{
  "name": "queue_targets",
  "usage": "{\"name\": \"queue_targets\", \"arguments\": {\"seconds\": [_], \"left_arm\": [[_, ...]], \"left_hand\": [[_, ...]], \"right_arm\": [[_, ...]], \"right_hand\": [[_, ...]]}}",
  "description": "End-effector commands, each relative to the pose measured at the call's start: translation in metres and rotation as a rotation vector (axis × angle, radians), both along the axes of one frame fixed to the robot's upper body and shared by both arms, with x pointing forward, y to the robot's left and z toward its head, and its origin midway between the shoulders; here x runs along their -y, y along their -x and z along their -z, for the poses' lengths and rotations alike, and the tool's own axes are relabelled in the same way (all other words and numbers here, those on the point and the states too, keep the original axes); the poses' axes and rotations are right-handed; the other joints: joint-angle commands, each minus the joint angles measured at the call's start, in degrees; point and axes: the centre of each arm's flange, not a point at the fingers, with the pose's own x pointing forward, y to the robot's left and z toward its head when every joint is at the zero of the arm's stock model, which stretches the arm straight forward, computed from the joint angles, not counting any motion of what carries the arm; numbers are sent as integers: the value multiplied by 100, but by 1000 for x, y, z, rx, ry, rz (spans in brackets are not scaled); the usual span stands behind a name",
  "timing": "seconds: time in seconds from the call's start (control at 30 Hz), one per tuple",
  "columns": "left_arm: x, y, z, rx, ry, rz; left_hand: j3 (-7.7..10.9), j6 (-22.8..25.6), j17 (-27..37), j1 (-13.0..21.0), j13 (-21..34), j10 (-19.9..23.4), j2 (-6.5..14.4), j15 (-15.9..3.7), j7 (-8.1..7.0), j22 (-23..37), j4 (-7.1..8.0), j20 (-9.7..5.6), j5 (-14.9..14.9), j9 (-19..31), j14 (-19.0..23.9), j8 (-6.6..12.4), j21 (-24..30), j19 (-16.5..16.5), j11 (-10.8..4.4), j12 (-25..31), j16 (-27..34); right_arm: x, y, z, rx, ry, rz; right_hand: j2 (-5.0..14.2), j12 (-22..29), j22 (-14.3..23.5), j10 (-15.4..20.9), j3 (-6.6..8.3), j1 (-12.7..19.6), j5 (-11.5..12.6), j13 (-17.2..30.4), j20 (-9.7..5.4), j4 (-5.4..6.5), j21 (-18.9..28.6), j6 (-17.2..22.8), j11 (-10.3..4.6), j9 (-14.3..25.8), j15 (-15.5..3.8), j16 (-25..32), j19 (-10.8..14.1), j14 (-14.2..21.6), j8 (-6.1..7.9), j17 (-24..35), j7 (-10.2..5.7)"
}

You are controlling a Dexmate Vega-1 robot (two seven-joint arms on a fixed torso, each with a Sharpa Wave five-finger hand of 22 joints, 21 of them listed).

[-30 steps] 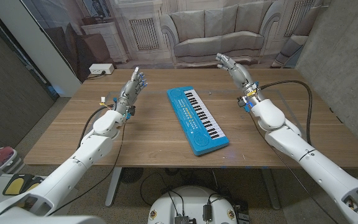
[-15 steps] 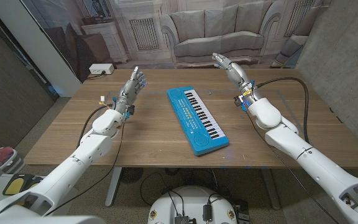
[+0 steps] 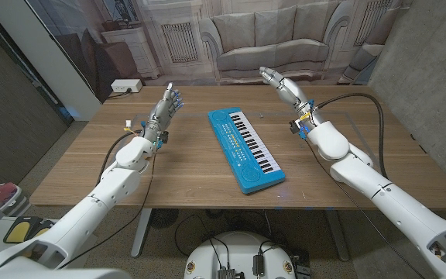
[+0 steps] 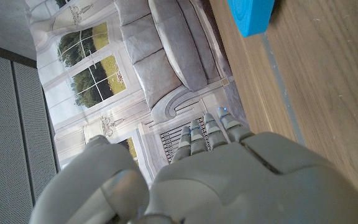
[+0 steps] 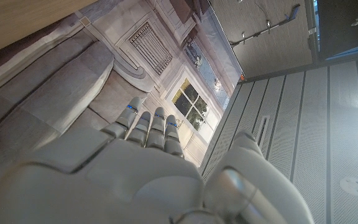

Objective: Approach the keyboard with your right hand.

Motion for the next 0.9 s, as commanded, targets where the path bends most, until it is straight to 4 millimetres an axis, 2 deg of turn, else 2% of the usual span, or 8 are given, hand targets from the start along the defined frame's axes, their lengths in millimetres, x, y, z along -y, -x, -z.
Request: {"name": "queue_targets", "arguments": {"seconds": [0.03,0.9], "left_arm": [[1,8,7,-2,2,-6],[-2,10,10,1,3,-9]], "left_hand": [[-32,56,29,20,-4,44,32,-1,29,30,28,-151,39,23,60,-16,-7,-8,-14,-22,-14],[-65,98,28,32,-4,75,52,-5,11,31,27,-150,43,23,84,-19,-44,3,-28,-31,-20]], "right_arm": [[-5,8,4,41,38,39],[-21,11,6,111,142,149]], "right_hand": [[32,-29,18,14,11,-2,30,19,-69,-16,-15,35,-36,28,-16,-13,45,23,1,20,-53],[27,-29,18,46,-5,-2,35,19,-92,-33,-85,50,-51,29,-66,-6,83,71,0,17,-82]]}}
